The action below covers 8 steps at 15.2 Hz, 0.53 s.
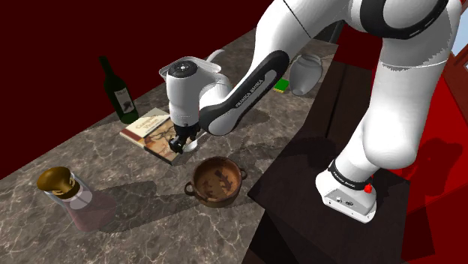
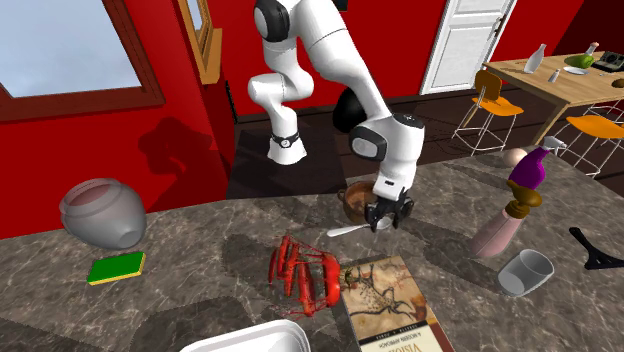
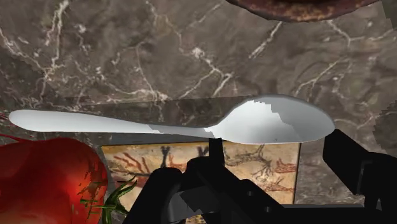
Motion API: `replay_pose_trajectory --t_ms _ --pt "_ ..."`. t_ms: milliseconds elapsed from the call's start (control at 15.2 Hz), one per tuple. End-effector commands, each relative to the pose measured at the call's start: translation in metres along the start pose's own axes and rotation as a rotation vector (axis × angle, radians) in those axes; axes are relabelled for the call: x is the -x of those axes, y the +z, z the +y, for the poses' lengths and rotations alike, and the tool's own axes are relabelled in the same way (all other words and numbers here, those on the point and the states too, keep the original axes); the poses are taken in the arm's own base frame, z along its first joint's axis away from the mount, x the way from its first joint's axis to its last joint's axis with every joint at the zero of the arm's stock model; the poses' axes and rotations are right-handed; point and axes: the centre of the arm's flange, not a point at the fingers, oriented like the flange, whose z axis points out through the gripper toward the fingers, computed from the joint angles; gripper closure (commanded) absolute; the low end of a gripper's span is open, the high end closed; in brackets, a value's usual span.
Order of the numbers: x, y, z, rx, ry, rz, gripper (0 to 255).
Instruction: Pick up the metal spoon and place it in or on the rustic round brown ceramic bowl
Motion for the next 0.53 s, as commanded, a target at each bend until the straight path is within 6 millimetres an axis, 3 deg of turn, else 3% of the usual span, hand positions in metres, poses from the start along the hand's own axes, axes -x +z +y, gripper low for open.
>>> replay_pose_trajectory --t_ms 0,396,462 --pt "-0.001 -0.011 -0.001 0.000 0.000 0.000 255" --pt "-0.006 -0.041 0.001 0.000 0.000 0.000 255" --pt "0.005 -0.044 -0.007 0.000 0.000 0.000 255"
